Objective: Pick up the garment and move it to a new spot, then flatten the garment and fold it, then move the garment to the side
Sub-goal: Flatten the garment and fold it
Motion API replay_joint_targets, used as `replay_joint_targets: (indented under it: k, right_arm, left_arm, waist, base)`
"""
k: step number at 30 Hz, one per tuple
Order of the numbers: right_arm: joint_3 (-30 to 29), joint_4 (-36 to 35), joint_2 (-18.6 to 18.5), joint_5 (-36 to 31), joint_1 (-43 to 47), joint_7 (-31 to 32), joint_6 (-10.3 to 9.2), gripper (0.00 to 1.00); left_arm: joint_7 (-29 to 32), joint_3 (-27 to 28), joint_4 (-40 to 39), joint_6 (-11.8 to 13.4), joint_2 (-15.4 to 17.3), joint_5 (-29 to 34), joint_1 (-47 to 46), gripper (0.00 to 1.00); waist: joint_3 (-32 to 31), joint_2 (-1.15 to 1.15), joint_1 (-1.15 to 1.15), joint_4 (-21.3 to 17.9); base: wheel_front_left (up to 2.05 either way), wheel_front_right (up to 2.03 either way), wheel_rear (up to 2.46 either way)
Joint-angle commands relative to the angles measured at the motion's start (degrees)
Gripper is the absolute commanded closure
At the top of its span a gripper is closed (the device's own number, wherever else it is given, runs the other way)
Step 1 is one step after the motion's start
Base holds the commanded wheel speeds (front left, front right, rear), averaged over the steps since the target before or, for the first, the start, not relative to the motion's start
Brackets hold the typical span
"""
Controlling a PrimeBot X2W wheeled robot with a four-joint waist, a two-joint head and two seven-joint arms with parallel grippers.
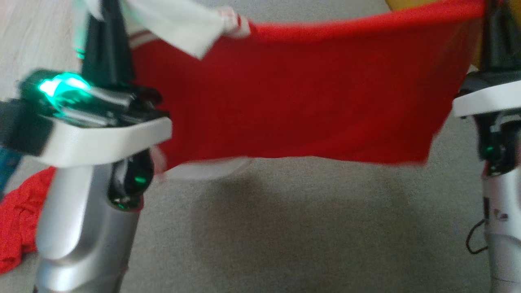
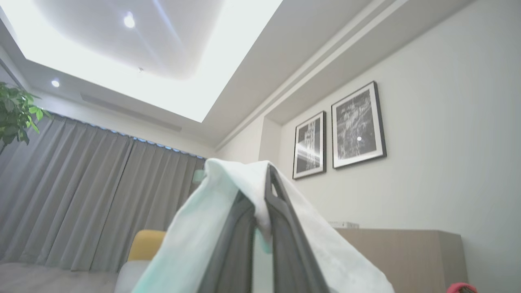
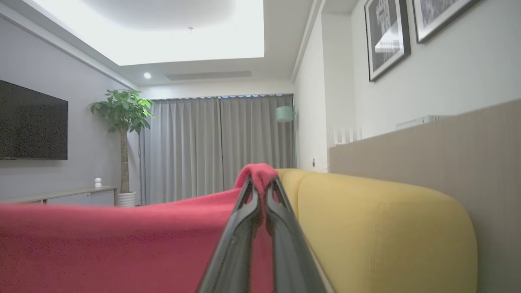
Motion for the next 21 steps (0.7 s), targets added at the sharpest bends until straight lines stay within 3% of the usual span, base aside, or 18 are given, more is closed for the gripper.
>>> replay_joint_targets:
  k: [1,7,11,16,21]
  right_arm:
    - [0.73,-3.79,-0.38,-0.34,-2.62,1.14,-0.04,1.00]
    - [-2.10,-14.57,1.82,-1.93,-1.08,7.17,-0.04,1.00]
    - [-3.83,-17.43,3.16,-3.43,-0.65,10.24,-0.04,1.00]
    - [-6.17,-13.94,3.84,-3.63,-6.17,12.15,-0.04,1.00]
    - [-6.67,-0.86,0.24,-5.97,-20.56,8.37,-0.04,1.00]
  left_arm:
    - [0.69,2.88,-3.44,0.65,1.79,-0.45,-3.40,1.00]
    - [5.73,4.89,-11.43,3.73,2.45,-2.08,-4.97,1.00]
    - [9.55,4.32,-10.63,4.34,3.72,-1.89,-6.56,1.00]
    - [14.29,3.70,-0.95,2.70,4.74,-4.11,-13.39,1.00]
    - [13.79,2.33,15.17,-0.76,6.09,-1.39,-28.93,1.00]
  waist:
    - [-0.30,0.00,0.00,-0.42]
    - [0.32,0.00,0.00,-1.46]
    - [2.41,0.00,0.00,-1.86]
    - [9.62,0.00,0.00,-2.03]
    - [19.12,0.00,0.00,-1.80]
  base:
    - [0.00,0.00,0.00]
    - [0.00,0.00,0.00]
    - [0.00,0.00,0.00]
    - [0.00,0.00,0.00]
    - [0.00,0.00,0.00]
